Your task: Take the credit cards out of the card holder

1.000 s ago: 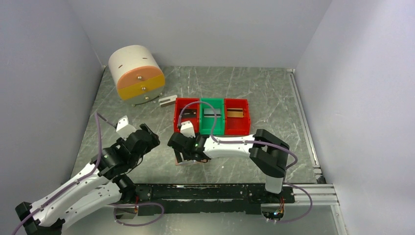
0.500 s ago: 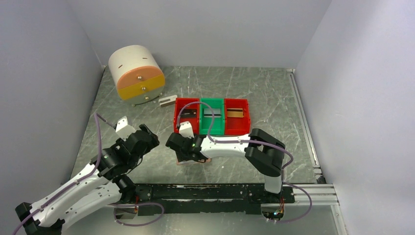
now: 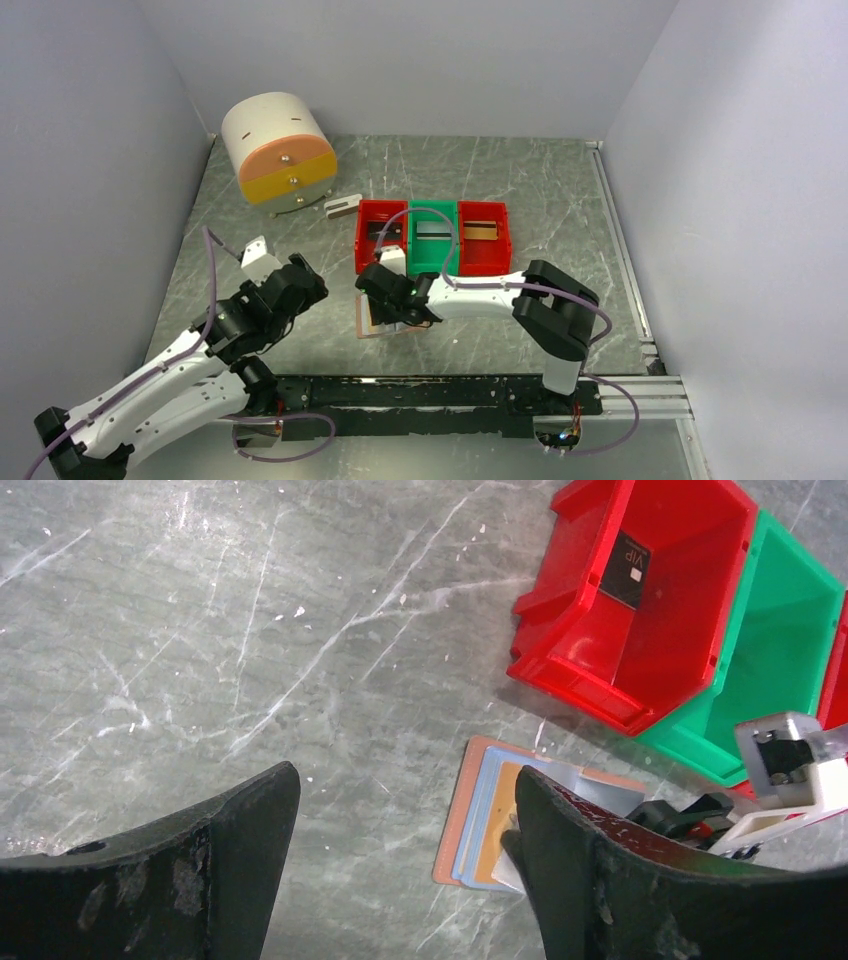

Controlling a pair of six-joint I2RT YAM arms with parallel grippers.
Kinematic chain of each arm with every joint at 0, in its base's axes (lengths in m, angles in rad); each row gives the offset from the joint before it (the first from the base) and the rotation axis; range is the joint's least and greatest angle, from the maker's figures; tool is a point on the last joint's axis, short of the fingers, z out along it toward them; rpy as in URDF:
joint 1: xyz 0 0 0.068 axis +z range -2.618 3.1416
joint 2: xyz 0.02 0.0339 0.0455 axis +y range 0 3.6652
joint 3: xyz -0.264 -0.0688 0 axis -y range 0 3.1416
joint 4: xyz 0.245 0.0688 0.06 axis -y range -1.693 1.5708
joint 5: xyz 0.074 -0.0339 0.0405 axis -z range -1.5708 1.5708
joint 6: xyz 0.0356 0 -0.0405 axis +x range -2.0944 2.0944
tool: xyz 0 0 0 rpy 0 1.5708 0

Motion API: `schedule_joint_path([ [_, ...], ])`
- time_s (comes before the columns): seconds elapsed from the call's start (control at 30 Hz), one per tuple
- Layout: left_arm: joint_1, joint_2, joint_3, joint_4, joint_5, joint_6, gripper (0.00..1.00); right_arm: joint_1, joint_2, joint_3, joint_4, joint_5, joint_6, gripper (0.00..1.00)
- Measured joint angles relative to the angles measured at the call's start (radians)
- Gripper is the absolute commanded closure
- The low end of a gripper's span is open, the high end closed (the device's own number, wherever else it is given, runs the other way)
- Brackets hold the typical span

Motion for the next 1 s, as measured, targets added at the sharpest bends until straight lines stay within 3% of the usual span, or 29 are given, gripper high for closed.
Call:
schedule_joint_path([
  [0.23, 0.000, 0.029, -0.001, 0.035, 0.023, 0.043, 0.14, -0.075, -0.050, -0.107, 0.127, -0.126, 0.035, 0.60],
  [0.53, 0.002, 0.141, -0.012, 0.186, 0.145, 0.141, 0.10, -0.163, -0.125, -0.305, 0.397, -0.305, 0.121, 0.59],
  [0.73, 0.037, 0.263, -0.018, 0.345, 0.337, 0.214, 0.10, -0.177, -0.142, -0.359, 0.474, -0.339, 0.153, 0.59],
  [1.0, 0.195, 0.363, -0.104, 0.607, 0.694, 0.253, 0.13, -0.196, -0.159, -0.424, 0.562, -0.385, 0.195, 0.60],
])
